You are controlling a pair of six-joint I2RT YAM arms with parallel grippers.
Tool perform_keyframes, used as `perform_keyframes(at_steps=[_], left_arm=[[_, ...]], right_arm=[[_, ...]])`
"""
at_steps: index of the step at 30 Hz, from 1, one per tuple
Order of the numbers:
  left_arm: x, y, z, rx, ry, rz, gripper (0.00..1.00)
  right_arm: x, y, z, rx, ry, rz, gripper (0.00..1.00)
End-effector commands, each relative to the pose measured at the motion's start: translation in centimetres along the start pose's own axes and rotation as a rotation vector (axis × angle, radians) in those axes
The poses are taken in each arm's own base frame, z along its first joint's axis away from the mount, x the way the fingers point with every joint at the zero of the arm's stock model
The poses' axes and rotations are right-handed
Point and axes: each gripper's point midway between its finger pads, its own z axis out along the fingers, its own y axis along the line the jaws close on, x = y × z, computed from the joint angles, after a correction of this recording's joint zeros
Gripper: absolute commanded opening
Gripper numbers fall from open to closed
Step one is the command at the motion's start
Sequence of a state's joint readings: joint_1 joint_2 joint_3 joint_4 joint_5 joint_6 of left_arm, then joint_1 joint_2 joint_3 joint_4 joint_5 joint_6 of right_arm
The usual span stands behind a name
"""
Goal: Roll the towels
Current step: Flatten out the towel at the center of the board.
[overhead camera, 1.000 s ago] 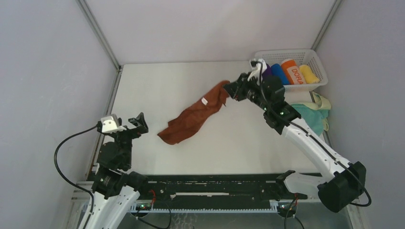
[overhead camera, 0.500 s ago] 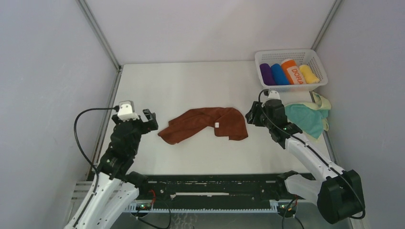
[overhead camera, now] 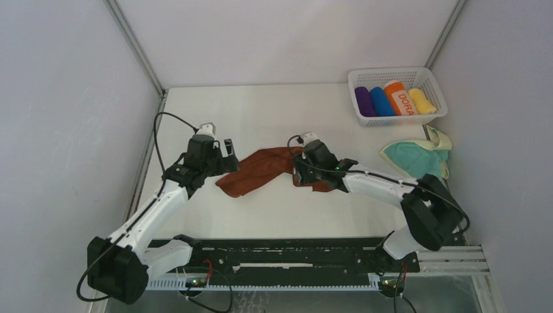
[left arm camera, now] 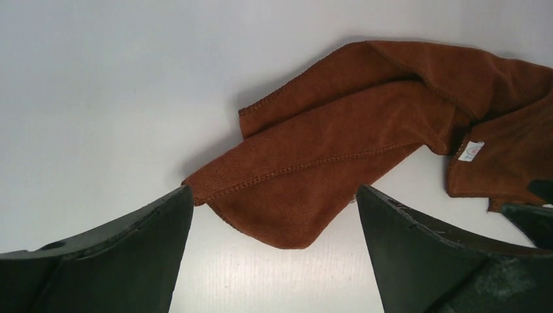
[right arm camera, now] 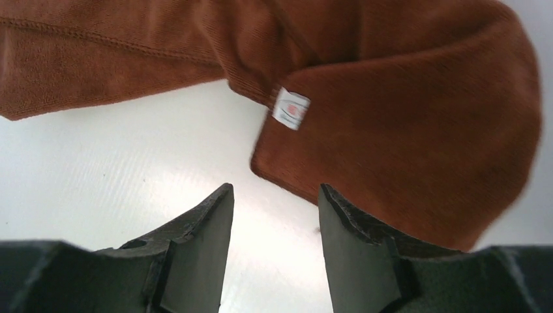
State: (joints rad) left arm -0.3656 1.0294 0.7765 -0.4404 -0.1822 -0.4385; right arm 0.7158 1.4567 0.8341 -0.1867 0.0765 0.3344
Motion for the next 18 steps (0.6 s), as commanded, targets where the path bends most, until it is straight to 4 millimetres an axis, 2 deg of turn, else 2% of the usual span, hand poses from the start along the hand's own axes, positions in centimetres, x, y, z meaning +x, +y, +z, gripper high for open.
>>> perform_keyframes(at_steps=[1, 6, 14, 18], left_arm=[[-2.3, -1.7, 0.9, 0.11, 0.019, -0.147, 1.0], [-1.8, -1.4, 2.9, 0.106, 0.095, -0.189, 1.0], [0.2, -1.3, 5.5, 0.076, 0.207, -0.199, 1.0], [1.3, -1.7, 7.4, 0.077, 0.27, -0.224, 1.0]], right_arm=[[-1.7, 1.9, 2.0, 0.032, 0.006, -0.096, 0.49], [-0.3, 2.8, 4.0, 0.056, 0.096, -0.139, 0.45], [1.9, 3.6, 4.2, 0.088, 0.177, -0.179, 0.39], [2.8, 3.8, 4.9, 0.101, 0.206, -0.183, 0.38]])
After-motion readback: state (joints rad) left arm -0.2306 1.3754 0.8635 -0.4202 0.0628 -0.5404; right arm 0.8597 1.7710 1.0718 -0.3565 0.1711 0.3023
